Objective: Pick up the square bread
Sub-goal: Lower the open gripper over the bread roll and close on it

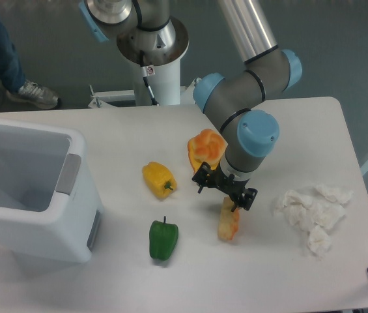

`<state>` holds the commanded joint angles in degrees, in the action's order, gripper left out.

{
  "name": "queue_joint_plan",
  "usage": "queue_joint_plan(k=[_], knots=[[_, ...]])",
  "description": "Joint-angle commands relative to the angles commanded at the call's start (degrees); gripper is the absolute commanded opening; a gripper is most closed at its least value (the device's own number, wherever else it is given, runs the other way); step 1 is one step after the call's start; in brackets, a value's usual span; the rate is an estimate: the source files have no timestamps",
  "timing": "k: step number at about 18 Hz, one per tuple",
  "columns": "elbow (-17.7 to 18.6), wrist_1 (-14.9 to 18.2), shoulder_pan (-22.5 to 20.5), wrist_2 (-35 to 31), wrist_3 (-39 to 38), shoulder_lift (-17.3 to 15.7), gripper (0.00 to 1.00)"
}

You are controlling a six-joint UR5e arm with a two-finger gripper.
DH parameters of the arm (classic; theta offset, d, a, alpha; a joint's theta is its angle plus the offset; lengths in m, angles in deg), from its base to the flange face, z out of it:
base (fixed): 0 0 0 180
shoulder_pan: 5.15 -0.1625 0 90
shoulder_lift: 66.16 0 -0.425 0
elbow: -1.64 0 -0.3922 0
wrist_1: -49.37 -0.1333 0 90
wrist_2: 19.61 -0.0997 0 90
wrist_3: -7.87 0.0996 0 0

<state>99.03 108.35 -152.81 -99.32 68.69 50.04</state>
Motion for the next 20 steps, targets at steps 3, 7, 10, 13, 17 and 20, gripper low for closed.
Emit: queue_joint_plan(k=[3,7,10,13,17,20], knots=[[-1.23,0.09,-1.57,0.09,0.18,0.0,1.0],[-2.2,0.0,-2.72,0.0,0.35,0.09,1.0],[-2.64,-0.44,-2.64,0.0,0.18,1.05,1.0],[-2.55,-0.62,-2.64,0.0,0.18,1.58,1.0],[-2.64,-0.79,-2.37,-2.63,0.26,2.02,1.0],[-2.64,-1.58,-2.29,-3.16,0.18,2.55,1.0]])
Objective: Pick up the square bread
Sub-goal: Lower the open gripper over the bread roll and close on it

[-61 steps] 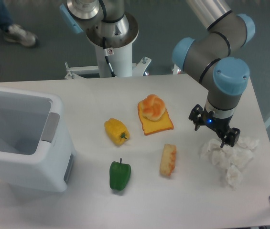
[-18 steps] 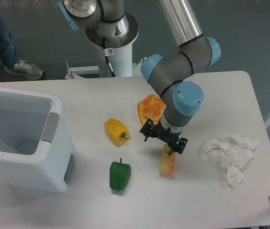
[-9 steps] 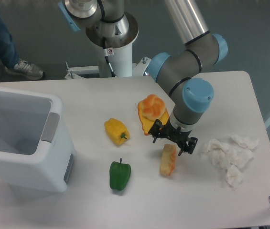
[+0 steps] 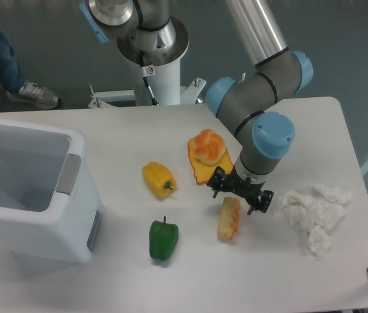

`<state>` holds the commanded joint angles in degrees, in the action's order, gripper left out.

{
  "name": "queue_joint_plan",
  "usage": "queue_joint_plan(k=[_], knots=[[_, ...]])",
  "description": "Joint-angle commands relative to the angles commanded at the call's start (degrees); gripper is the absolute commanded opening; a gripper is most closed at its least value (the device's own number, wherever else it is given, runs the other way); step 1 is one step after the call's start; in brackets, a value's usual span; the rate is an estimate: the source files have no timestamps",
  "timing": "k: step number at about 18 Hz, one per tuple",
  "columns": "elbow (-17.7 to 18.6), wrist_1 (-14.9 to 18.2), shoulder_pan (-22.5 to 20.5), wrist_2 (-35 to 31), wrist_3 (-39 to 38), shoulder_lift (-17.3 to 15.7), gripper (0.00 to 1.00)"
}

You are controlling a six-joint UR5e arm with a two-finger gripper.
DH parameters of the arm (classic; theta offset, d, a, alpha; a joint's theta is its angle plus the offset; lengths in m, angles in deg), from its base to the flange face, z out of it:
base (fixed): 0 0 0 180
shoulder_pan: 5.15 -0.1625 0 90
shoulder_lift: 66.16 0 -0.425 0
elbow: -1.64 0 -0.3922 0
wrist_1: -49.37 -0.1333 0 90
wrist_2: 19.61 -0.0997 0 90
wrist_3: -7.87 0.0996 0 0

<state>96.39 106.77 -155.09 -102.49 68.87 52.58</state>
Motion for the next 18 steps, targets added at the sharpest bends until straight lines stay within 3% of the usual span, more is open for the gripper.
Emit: queue_joint_plan(k=[3,5,7,11,14,18], knots=[[-0.09,-0.26,0.09,0.0,0.09,0.18,0.99],[-0.09,-0.26,0.09,0.0,0.0,0.35,0.81],[-0.09,-0.44,0.26,-0.09,-0.09,0.62,0.7],[-0.09,-0.53,0.44,-0.09,-0.18,0.7,0.57],[-0.18,-0.7,0.44,-0.09,-0.35,0.62,0.48],[-1.14,-0.7,0.44,-0.17,-0.44,0.62,0.48]])
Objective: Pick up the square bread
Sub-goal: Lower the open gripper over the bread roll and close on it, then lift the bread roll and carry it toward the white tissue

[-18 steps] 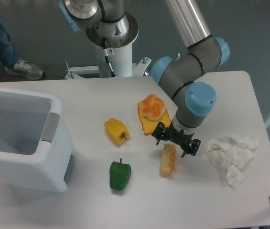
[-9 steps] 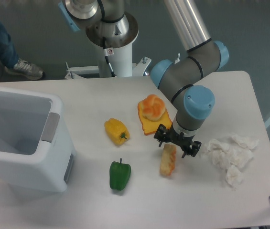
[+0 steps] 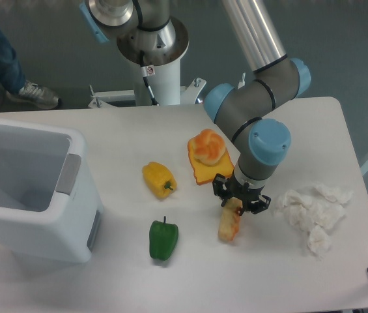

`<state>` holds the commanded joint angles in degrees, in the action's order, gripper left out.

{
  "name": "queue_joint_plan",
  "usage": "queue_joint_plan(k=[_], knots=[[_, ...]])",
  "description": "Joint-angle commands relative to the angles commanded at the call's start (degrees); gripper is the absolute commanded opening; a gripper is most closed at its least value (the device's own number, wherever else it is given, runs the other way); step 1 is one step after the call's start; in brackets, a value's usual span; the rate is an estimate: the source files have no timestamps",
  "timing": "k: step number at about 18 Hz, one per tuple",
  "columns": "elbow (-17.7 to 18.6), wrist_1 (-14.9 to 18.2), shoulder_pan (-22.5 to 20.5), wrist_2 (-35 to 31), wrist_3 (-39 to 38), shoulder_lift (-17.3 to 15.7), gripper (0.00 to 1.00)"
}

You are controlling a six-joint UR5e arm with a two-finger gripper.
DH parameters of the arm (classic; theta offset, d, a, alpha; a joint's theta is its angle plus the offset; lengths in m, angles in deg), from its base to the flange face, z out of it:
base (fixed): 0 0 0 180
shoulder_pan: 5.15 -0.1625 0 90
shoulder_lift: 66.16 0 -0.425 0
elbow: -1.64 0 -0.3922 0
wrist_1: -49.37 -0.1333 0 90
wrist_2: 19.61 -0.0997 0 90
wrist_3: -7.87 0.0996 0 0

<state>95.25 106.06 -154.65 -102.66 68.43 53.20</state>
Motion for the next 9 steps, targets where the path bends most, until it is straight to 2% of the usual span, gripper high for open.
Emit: queue_joint_plan(k=[3,7,9], knots=[[-1.67,0.09,-0.09,0.09,-0.09,-0.09,0.48],[-5.97,0.17,-0.35,0.17,0.26,0.17,0.47],[-7.65,0.18,-0.53,0.17,0.53,0.44,0.42]])
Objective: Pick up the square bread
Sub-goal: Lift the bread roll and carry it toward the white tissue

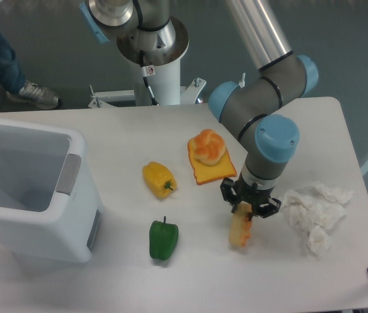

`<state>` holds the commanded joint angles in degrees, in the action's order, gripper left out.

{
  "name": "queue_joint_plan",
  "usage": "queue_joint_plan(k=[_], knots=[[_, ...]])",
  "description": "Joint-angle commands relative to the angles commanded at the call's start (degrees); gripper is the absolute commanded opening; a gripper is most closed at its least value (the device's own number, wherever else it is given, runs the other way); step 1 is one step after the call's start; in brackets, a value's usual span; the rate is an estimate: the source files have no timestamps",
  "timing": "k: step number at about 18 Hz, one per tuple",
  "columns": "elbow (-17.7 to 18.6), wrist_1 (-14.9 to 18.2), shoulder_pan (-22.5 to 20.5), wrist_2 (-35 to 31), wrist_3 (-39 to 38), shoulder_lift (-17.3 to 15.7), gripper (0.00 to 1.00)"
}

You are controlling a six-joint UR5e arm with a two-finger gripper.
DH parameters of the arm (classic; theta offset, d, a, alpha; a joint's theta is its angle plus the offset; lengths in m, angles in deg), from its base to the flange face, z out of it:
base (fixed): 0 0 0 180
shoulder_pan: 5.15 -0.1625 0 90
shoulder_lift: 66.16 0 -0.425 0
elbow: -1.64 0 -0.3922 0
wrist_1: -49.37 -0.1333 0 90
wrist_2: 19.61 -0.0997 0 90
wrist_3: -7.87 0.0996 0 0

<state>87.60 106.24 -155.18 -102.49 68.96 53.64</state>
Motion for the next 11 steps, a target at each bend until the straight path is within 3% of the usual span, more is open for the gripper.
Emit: queue_joint_plan(k=[11], knots=[[-0.8,0.0,0.0,0.0,0.09,0.0,0.24]])
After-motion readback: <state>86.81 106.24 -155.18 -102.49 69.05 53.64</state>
